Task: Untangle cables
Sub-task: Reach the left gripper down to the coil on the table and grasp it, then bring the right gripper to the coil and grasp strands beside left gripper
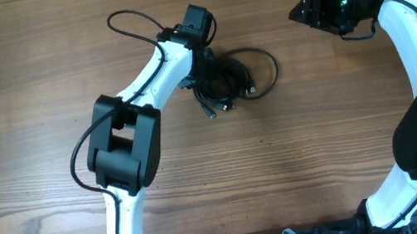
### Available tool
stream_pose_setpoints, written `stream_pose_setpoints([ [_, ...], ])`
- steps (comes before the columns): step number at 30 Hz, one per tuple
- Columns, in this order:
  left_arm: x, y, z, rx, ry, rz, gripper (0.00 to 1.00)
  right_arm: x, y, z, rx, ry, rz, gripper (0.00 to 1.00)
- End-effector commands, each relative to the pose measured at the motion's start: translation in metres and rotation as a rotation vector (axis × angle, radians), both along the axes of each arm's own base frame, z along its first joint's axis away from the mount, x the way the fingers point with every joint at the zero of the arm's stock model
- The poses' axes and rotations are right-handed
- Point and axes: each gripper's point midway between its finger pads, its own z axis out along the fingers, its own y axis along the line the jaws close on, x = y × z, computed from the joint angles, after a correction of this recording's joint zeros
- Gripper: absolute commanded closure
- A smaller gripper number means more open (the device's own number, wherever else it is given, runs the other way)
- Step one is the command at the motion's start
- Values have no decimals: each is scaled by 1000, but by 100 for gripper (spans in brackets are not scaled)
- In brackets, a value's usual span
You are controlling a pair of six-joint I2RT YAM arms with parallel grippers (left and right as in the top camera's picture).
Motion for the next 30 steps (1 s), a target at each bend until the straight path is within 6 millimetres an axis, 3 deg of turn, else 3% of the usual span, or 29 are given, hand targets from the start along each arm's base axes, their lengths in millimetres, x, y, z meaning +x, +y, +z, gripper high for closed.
stream_pose_setpoints([
  [1, -7, 2, -17, 22, 34, -10, 82, -1, 1, 0, -18, -10, 17, 32],
  [8, -3, 0, -16, 16, 20, -10, 96, -1, 1, 0, -18, -10, 17, 32],
  [13, 4, -2, -10, 2, -11, -38, 96, -1, 2, 0, -16, -10, 18, 32],
  [17, 16, -16, 34, -95, -85, -126, 96, -4, 16, 7, 25, -50, 109, 32],
  [22, 26, -49, 122, -336, -234, -256, 96, -13, 57, 33, 198, -160, 310, 32],
  [25, 24, -61, 166, -447, -306, -301, 96, -15, 70, 37, 229, -170, 339, 32],
  [30, 18, -63, 209, -503, -386, -328, 96, -19, 91, 39, 257, -145, 353, 32],
])
